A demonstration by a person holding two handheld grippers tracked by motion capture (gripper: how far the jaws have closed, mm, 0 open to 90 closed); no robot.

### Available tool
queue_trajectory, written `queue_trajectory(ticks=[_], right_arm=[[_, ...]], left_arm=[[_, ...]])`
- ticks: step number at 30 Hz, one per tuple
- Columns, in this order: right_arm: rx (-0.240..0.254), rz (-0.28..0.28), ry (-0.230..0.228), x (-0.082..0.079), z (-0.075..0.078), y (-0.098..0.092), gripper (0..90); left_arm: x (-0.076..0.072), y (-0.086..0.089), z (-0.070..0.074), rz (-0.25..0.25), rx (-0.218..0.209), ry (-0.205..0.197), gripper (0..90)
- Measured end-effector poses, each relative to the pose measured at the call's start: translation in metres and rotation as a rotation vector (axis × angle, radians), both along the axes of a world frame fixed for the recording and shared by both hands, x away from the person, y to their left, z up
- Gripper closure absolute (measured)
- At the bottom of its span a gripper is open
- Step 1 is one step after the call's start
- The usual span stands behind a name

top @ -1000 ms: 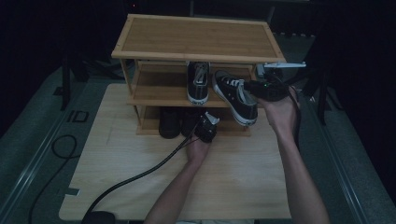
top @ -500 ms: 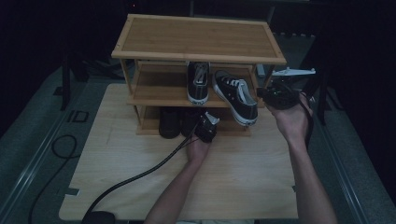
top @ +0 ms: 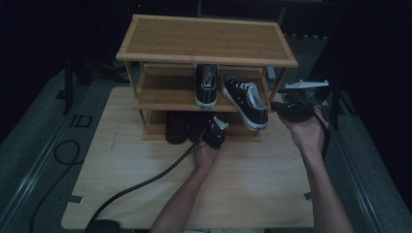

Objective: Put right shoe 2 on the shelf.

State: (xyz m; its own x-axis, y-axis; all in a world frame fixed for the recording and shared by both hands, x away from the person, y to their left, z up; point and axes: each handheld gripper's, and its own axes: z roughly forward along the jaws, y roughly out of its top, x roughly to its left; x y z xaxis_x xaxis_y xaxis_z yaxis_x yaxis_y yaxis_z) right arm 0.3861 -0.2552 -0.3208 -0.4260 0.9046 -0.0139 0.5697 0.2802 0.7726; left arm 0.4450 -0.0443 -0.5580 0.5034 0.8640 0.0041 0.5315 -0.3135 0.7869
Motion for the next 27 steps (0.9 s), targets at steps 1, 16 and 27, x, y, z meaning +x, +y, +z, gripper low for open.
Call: queue_trajectory(ticks=[1, 16, 27], right_arm=[[-0.003, 0.001, 0.008, -0.001, -0.002, 0.0, 90.0], [-0.024, 0.056, 0.046, -0.032, -0.022, -0.006, 90.0], [-0.024, 0.104, 0.055, -0.052, -0.031, -0.006, 90.0]], left_arm=[[0.0, 0.0, 0.0, 0.0, 0.0, 0.0, 90.0], [0.0, 0.0, 0.0, -0.001, 0.0, 0.0, 90.0], [0.0, 0.0, 0.0, -0.001, 0.001, 0.0, 90.0]])
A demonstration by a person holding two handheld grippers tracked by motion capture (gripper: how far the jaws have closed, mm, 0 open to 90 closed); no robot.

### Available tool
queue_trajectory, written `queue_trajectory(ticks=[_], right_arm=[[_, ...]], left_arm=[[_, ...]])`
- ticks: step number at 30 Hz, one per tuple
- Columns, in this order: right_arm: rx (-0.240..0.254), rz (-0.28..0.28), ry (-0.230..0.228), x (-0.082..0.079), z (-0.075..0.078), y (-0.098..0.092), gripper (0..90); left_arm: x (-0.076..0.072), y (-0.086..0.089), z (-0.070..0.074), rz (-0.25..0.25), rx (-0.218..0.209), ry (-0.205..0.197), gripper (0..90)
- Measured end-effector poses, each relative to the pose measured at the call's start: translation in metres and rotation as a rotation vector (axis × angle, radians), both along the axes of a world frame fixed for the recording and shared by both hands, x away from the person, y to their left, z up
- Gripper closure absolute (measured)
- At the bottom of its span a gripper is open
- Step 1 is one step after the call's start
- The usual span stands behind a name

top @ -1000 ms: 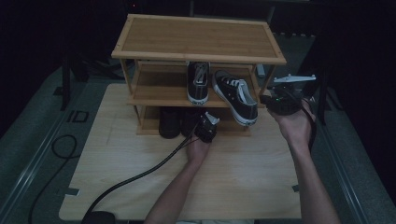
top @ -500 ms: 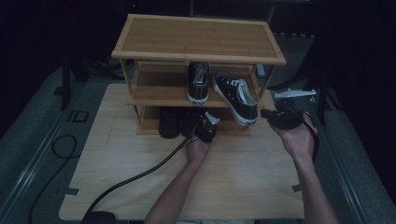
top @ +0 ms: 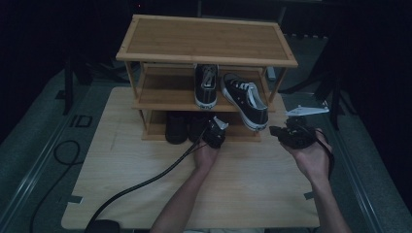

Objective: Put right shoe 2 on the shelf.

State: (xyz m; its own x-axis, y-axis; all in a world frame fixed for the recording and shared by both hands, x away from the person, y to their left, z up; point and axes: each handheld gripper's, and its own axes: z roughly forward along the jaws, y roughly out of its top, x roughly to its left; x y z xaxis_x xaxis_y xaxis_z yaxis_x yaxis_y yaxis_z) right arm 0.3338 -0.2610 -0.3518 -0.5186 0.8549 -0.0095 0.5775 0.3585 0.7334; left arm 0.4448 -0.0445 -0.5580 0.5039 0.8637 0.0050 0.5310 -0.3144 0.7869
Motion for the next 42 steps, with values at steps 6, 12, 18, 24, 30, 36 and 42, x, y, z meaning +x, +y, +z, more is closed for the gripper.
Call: queue_trajectory(ticks=[6, 12, 18, 24, 30, 36, 42], right_arm=[[-0.008, 0.032, -0.012, -0.005, -0.001, 0.009, 90.0], [-0.003, 0.045, -0.016, -0.007, -0.002, 0.012, 90.0], [-0.001, 0.045, -0.022, -0.005, -0.003, 0.014, 90.0], [0.008, 0.042, -0.021, -0.002, -0.003, 0.012, 90.0], [0.024, 0.048, -0.016, -0.001, -0.003, 0.01, 90.0], [0.031, 0.057, -0.017, 0.001, -0.004, 0.012, 90.0], [0.031, 0.058, -0.019, 0.003, -0.004, 0.014, 90.0]], left_arm=[[0.0, 0.0, 0.0, 0.0, -0.001, 0.0, 90.0], [0.0, 0.0, 0.0, 0.0, -0.001, 0.001, 90.0], [0.0, 0.0, 0.0, 0.0, -0.002, 0.001, 90.0], [0.0, 0.0, 0.0, -0.001, -0.001, 0.001, 90.0], [0.0, 0.0, 0.0, 0.003, -0.002, 0.0, 90.0], [0.0, 0.0, 0.0, 0.003, -0.005, 0.002, 90.0], [0.0, 0.0, 0.0, 0.002, -0.005, 0.003, 90.0]])
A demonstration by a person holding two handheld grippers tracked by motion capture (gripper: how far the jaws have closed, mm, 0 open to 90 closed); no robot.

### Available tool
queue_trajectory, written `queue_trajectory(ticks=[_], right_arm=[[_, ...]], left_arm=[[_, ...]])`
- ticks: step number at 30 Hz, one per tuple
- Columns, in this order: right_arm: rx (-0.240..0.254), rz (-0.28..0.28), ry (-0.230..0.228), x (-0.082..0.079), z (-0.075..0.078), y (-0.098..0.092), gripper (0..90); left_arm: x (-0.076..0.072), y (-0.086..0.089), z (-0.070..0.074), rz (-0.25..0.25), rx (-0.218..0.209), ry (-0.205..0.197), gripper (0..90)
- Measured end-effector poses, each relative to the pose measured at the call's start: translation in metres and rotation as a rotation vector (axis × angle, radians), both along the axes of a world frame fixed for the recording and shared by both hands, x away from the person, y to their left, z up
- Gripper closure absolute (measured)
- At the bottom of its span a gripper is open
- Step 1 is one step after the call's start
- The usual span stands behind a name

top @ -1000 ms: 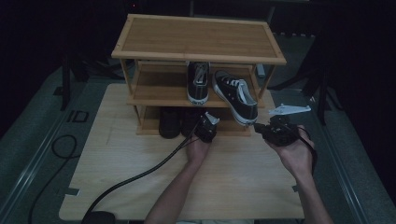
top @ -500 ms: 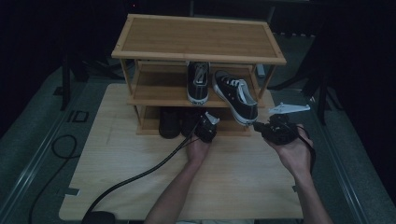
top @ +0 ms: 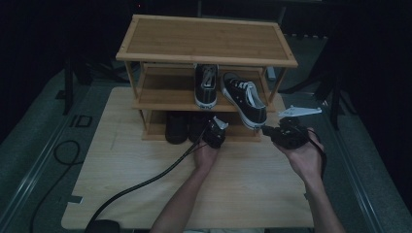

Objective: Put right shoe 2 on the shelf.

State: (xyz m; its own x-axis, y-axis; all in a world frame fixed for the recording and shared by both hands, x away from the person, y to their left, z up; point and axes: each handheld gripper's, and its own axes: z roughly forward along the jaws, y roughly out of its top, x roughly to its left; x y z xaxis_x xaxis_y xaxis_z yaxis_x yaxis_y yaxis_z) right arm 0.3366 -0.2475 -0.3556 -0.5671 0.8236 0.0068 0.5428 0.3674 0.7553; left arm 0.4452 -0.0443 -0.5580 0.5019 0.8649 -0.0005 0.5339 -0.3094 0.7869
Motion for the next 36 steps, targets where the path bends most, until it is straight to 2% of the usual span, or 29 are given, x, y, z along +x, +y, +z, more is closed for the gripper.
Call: queue_trajectory(ticks=[15, 36], right_arm=[[-0.01, 0.004, -0.014, 0.005, 0.001, 0.006, 90.0], [0.001, 0.03, -0.005, 0.012, 0.0, 0.017, 90.0]], left_arm=[[0.0, 0.0, 0.0, 0.002, 0.001, -0.001, 90.0], [0.0, 0.0, 0.0, 0.009, 0.002, -0.002, 90.0]])
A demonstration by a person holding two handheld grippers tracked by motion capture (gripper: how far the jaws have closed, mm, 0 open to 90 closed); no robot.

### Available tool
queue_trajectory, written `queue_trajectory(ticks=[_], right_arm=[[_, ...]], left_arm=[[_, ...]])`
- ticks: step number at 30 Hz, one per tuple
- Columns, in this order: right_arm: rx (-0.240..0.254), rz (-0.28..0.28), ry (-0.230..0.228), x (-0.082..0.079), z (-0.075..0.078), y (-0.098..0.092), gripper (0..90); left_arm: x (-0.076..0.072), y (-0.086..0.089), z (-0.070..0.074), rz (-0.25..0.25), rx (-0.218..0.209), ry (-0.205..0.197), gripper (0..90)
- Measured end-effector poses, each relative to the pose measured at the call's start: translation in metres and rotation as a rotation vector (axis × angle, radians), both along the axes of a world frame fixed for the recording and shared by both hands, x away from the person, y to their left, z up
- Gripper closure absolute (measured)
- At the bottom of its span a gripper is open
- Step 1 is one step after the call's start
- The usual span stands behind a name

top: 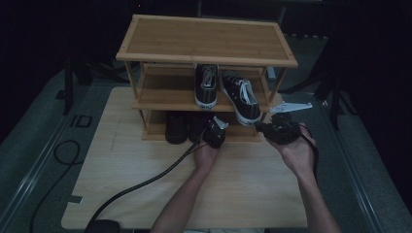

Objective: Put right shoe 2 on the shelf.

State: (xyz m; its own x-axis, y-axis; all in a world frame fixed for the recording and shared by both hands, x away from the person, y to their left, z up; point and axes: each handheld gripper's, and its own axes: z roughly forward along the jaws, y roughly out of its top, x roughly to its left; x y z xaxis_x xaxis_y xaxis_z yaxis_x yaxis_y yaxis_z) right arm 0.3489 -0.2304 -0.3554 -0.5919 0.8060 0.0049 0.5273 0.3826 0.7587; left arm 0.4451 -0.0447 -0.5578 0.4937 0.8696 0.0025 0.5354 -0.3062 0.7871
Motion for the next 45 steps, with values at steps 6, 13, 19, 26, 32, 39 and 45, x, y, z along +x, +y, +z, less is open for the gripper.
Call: queue_trajectory(ticks=[6, 13, 19, 26, 32, 39, 45], right_arm=[[0.003, 0.013, 0.001, 0.002, -0.001, 0.004, 90.0], [0.006, 0.026, 0.002, 0.005, 0.0, 0.009, 90.0], [0.002, 0.032, 0.002, 0.009, 0.001, 0.011, 90.0], [-0.004, 0.032, 0.001, 0.011, -0.001, 0.012, 90.0], [-0.002, 0.029, 0.008, 0.016, -0.003, 0.015, 90.0], [-0.012, 0.032, 0.006, 0.02, -0.003, 0.018, 90.0], [-0.018, 0.025, -0.003, 0.022, -0.001, 0.016, 90.0]], left_arm=[[0.0, 0.0, 0.0, -0.002, -0.001, 0.0, 90.0], [0.0, 0.0, 0.0, -0.003, 0.001, 0.0, 90.0], [0.0, -0.001, 0.0, 0.005, 0.001, 0.002, 90.0], [0.001, -0.001, 0.0, 0.003, 0.003, 0.0, 90.0], [0.001, -0.001, 0.0, -0.004, 0.003, 0.002, 90.0], [0.001, -0.001, 0.0, -0.002, -0.001, 0.004, 90.0], [0.001, -0.001, 0.0, 0.001, 0.0, 0.004, 90.0]])
